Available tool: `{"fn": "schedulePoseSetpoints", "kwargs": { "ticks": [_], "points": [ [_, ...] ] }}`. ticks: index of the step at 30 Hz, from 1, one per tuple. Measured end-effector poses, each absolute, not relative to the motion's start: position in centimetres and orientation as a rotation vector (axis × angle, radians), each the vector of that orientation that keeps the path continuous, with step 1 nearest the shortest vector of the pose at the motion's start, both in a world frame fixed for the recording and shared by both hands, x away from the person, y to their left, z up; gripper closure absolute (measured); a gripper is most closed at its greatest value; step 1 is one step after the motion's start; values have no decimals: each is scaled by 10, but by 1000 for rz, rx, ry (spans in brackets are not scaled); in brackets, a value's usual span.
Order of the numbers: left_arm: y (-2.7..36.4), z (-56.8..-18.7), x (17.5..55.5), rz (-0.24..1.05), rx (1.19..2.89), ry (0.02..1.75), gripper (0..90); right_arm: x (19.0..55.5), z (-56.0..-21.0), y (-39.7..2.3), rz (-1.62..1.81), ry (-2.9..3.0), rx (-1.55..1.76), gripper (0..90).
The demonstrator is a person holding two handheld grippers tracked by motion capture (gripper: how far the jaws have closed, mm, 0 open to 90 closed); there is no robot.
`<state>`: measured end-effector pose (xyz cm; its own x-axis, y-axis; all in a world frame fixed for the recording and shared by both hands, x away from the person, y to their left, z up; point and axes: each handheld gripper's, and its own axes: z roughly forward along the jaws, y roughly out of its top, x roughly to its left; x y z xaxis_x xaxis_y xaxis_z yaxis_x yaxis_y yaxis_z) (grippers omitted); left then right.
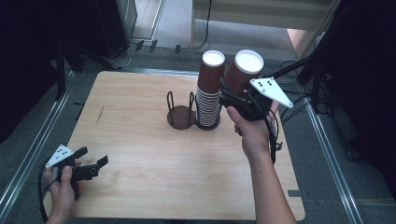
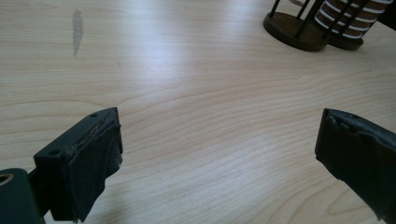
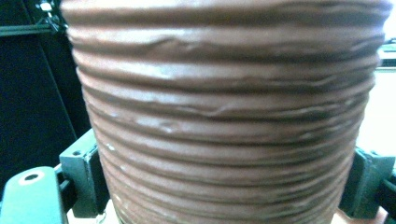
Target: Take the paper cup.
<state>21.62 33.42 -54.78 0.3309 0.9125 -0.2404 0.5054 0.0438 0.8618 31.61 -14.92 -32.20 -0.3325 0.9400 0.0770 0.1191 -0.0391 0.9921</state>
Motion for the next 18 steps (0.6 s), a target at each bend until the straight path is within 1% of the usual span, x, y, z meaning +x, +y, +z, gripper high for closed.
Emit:
{"fn": "schedulePoseSetpoints", "kwargs": {
  "ticks": [7,18],
  "points": [
    [328,-539,217,502,1609,1271,15,300,-342,-163,1424,1529,1181,115],
    [313,-520,225,493,1607,1215,14,283,-373,-170,1386,1552,1210,114]
  ]
}}
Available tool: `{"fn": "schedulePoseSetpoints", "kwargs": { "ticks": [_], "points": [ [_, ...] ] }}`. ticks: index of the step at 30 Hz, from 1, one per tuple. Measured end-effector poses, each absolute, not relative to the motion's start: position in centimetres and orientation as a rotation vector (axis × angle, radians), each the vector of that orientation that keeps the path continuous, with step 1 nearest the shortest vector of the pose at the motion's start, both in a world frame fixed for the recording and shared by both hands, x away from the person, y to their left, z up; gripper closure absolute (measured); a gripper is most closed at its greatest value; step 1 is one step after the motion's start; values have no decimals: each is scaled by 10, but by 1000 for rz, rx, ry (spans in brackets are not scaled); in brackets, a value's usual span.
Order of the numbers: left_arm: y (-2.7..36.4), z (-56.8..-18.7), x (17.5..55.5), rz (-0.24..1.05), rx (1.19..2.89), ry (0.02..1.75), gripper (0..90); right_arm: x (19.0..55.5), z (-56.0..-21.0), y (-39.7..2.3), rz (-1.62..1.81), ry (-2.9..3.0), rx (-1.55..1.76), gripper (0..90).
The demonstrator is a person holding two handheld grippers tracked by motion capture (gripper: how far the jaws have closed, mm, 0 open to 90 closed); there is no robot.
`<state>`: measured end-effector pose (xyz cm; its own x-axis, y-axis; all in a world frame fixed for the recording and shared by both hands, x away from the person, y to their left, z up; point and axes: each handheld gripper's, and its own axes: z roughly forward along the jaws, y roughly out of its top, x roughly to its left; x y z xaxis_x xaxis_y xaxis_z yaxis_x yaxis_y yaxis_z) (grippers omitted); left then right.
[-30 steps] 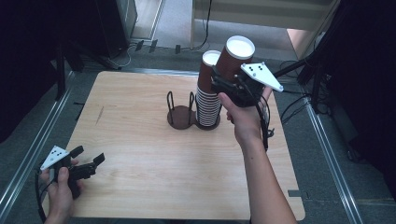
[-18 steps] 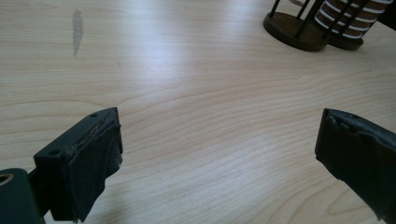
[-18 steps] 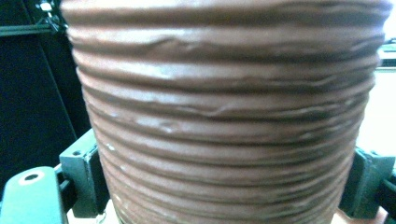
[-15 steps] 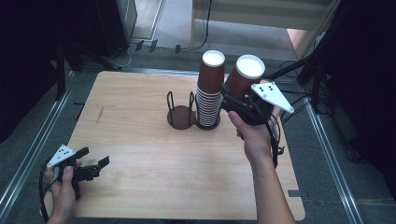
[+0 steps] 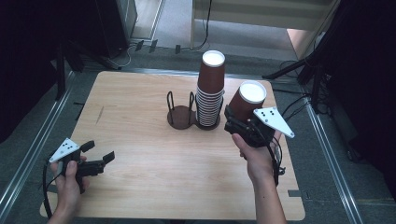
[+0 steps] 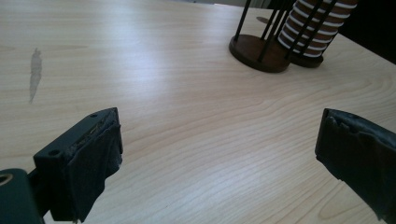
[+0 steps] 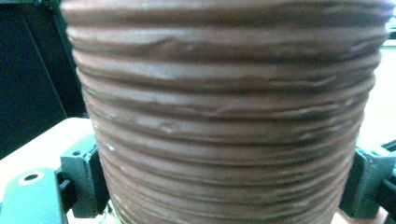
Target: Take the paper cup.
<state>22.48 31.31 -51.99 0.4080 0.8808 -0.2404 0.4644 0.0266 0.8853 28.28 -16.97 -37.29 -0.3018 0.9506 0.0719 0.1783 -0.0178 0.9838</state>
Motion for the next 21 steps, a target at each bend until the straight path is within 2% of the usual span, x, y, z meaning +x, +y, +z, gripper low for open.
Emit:
{"fn": "schedulePoseSetpoints", "kwargs": {
  "ticks": [21],
  "points": [
    [274,-485,247,477,1602,1090,0,267,-418,-170,1340,1586,1233,114]
  ]
}}
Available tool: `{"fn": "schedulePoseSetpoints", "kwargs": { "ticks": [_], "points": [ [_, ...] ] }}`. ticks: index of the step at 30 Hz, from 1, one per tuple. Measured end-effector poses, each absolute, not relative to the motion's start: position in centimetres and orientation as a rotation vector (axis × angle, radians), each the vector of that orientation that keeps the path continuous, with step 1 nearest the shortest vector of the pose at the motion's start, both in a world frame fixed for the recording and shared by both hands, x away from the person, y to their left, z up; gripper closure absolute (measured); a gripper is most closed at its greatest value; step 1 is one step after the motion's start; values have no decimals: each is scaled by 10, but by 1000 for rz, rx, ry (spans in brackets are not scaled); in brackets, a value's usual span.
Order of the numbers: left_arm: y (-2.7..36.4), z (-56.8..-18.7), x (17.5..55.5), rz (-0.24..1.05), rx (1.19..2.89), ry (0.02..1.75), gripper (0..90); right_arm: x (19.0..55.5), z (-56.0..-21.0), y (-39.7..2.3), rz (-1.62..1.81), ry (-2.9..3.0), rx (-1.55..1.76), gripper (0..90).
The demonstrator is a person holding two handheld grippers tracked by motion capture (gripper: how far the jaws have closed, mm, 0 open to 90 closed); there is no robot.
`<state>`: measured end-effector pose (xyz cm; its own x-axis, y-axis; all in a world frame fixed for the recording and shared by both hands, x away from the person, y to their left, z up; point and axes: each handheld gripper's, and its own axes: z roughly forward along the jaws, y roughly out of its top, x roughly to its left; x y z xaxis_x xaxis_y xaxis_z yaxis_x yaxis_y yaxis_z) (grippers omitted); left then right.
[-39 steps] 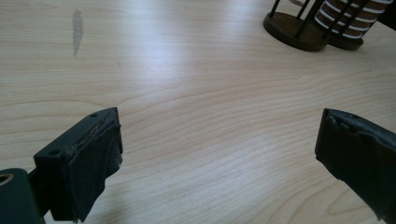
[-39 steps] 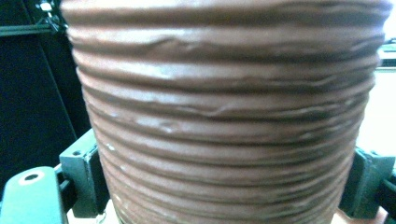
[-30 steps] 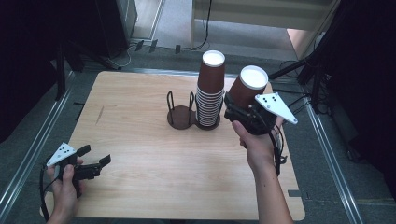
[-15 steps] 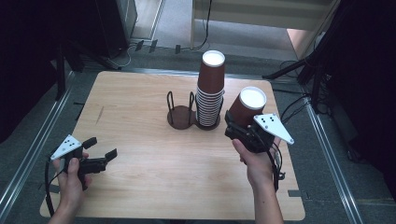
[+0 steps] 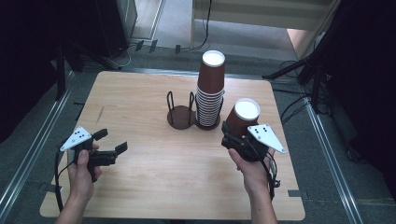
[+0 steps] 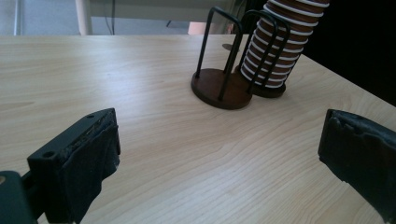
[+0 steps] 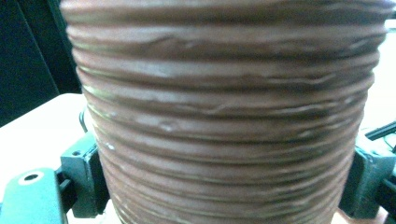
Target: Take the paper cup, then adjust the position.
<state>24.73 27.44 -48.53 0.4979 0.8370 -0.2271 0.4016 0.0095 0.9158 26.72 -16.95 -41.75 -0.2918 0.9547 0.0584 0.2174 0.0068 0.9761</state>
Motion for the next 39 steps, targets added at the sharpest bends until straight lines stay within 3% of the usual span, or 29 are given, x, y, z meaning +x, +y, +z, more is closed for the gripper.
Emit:
{"fn": "schedulePoseSetpoints", "kwargs": {
  "ticks": [18,29,39],
  "points": [
    [222,-471,256,437,1742,893,0,269,-461,-147,1212,1690,1164,115],
    [202,-471,253,359,1815,803,0,269,-485,-125,1117,1809,1059,119],
    [195,-465,250,365,1856,756,0,258,-498,-91,1038,1918,891,118]
  ]
}}
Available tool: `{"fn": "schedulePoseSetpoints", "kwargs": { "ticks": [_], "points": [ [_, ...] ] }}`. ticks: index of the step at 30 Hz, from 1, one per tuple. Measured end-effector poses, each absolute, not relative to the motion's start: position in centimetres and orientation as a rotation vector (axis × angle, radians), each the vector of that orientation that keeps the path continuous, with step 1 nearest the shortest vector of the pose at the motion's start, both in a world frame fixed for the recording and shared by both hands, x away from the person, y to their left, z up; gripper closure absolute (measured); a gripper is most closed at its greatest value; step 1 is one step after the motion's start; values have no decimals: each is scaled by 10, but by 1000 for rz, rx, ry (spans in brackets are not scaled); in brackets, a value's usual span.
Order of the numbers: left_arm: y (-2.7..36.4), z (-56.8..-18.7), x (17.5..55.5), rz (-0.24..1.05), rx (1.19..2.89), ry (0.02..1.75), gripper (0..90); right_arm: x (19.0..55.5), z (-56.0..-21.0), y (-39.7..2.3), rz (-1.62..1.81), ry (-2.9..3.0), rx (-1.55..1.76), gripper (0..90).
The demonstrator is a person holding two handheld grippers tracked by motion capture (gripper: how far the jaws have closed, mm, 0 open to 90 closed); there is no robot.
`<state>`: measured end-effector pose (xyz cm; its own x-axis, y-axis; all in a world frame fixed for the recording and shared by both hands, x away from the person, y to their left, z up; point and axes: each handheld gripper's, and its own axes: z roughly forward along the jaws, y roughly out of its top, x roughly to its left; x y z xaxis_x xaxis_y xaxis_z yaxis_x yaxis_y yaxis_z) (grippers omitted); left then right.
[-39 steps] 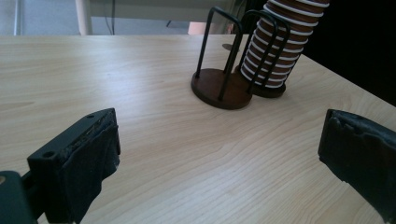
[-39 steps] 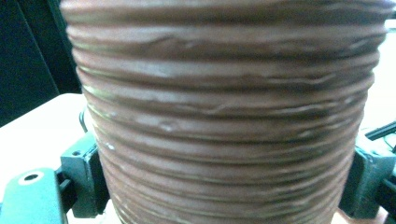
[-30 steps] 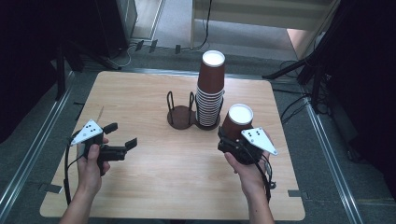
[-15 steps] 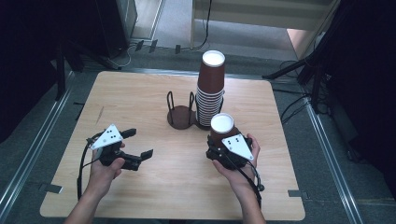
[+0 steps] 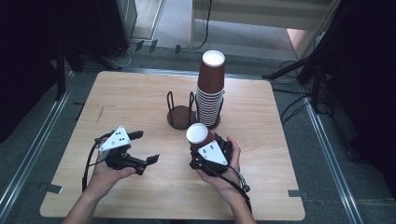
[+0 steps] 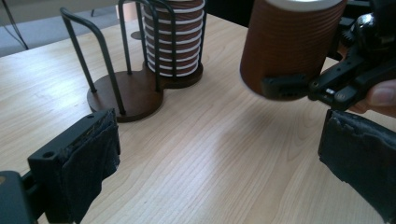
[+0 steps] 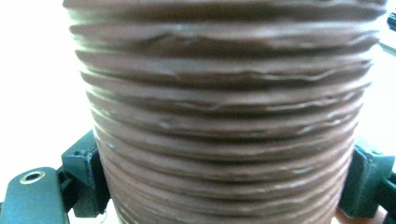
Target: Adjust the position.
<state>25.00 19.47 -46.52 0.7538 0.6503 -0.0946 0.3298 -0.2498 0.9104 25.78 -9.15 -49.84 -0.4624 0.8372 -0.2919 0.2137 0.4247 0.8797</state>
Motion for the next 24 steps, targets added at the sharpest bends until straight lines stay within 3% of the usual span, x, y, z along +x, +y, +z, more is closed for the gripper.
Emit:
{"fn": "schedulePoseSetpoints", "kwargs": {
  "ticks": [24],
  "points": [
    [162,-459,237,333,1994,552,42,235,-507,-62,1019,2022,606,124]
  ]
}}
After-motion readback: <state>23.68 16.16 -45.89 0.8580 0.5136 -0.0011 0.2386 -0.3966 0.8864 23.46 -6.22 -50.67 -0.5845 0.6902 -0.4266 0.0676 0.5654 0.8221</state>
